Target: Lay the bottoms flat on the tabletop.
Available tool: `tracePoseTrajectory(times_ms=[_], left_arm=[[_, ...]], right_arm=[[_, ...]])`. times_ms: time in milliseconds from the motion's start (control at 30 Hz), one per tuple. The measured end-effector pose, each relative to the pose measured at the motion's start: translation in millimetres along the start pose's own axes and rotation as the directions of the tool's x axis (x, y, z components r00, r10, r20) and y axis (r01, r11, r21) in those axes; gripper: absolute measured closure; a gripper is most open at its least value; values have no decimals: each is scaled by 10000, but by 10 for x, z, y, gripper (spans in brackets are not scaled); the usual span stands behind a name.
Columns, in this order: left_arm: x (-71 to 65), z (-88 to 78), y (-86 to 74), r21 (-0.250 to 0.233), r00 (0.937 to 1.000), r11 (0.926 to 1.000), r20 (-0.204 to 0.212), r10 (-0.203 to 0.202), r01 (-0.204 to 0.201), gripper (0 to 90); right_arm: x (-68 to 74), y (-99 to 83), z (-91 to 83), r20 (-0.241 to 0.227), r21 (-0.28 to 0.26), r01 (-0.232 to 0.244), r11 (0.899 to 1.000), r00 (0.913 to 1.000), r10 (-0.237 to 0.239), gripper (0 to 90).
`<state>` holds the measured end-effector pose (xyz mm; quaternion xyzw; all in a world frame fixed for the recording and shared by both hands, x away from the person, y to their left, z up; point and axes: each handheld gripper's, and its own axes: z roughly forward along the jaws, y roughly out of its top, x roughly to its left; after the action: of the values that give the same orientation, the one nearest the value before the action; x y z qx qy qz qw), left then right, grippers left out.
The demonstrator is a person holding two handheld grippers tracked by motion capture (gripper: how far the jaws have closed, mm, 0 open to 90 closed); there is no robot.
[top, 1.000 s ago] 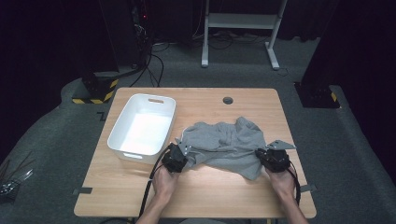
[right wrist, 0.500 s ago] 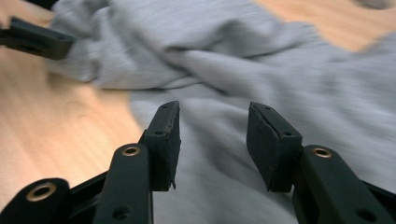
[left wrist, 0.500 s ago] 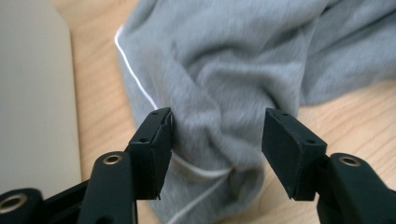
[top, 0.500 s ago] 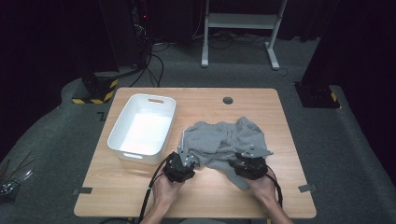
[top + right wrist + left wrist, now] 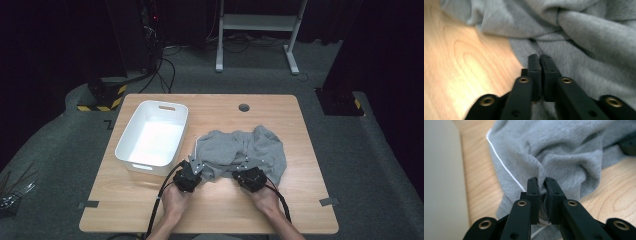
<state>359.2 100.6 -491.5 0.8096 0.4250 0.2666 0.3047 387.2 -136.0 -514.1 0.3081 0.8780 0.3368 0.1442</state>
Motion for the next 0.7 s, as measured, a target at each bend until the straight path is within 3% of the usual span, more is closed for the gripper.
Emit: tracePoseTrajectory(times_ms=[233, 300, 400, 467, 567, 700], left_arm=[[116, -184, 108, -263, 9980, 9993, -564, -271, 256, 837], [134, -193, 128, -55, 9965, 9995, -772, -310, 306, 835], [109, -125, 134, 491, 9957, 9988, -930, -33, 79, 800], [75, -88, 130, 487, 9968, 9988, -801, 38, 1, 706], [19, -80, 171, 68, 9987, 9999, -497, 114, -111, 564], [13, -9, 299, -42, 10000, 10000, -59, 47, -48, 518]], right_arm=[[-21, -142, -411, -494, -357, 117, 9993, 9987, -135, 887], [-41, -218, -538, -524, -487, 121, 9987, 9985, -146, 887], [-67, -349, -613, -517, -417, 17, 9991, 9987, -38, 880], [-80, -403, -605, -501, -480, -51, 9988, 9987, 27, 820], [-109, -375, -605, -384, -924, -319, 9952, 9989, 284, 687], [-162, -195, -590, 401, -1598, -425, 9862, 9980, 495, 571]])
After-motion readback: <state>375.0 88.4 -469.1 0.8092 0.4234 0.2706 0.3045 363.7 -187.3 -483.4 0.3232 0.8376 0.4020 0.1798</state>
